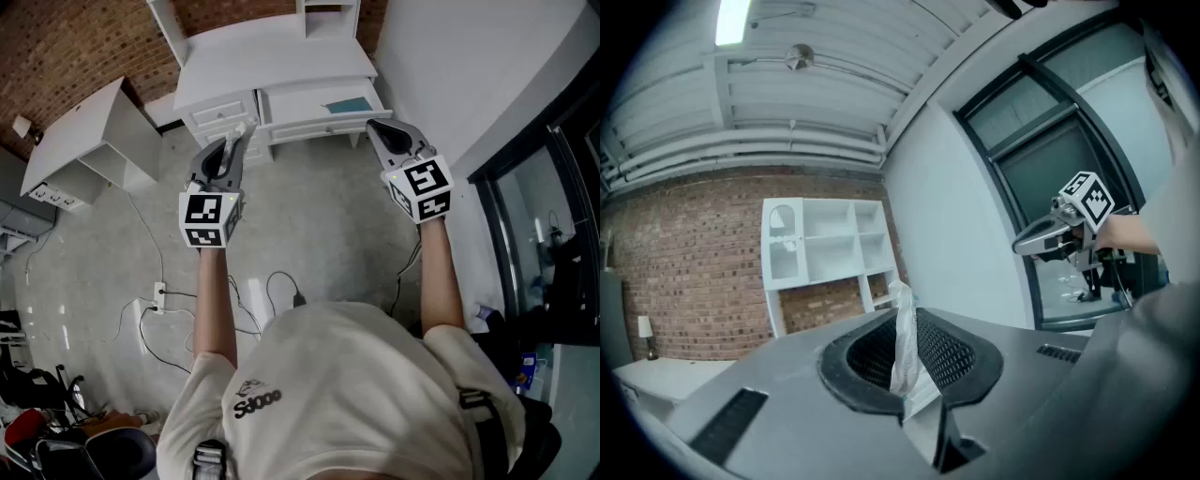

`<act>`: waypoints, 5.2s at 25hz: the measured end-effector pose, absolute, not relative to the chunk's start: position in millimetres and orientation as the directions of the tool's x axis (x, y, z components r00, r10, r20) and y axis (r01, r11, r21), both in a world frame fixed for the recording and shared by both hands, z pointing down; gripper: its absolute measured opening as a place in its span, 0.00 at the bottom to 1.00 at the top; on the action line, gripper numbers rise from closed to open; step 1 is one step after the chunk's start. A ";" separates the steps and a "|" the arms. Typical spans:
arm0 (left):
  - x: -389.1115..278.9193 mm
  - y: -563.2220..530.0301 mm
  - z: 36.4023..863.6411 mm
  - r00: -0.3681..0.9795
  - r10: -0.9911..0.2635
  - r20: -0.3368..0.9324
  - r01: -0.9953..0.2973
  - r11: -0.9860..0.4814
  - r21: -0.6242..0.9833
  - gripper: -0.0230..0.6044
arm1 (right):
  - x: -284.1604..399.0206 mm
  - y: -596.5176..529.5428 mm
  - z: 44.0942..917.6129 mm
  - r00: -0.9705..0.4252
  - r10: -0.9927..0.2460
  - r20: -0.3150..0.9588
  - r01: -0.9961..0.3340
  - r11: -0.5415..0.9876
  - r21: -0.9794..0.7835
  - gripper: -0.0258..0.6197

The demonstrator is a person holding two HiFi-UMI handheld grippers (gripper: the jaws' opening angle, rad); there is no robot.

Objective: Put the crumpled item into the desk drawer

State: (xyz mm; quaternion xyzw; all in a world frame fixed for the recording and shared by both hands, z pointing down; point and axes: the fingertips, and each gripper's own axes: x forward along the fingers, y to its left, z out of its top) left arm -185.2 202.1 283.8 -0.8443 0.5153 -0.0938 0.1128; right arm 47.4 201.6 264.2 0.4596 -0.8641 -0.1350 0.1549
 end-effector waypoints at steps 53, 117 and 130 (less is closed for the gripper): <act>-114.0 -121.8 338.8 0.360 -0.922 0.141 -0.906 -0.381 -0.182 0.12 | 137.5 -139.0 319.5 -0.635 -0.755 0.163 -0.738 0.655 0.161 0.04; -66.2 -455.4 656.8 0.644 -0.409 0.646 -0.586 -0.807 0.074 0.12 | 91.3 -414.7 547.3 -0.421 -0.679 0.601 -0.859 0.512 -0.024 0.04; -48.5 -483.1 779.2 0.643 -0.221 0.733 -0.543 -0.807 0.232 0.12 | 99.8 -419.9 608.6 -0.381 -0.653 0.654 -0.900 0.423 -0.102 0.04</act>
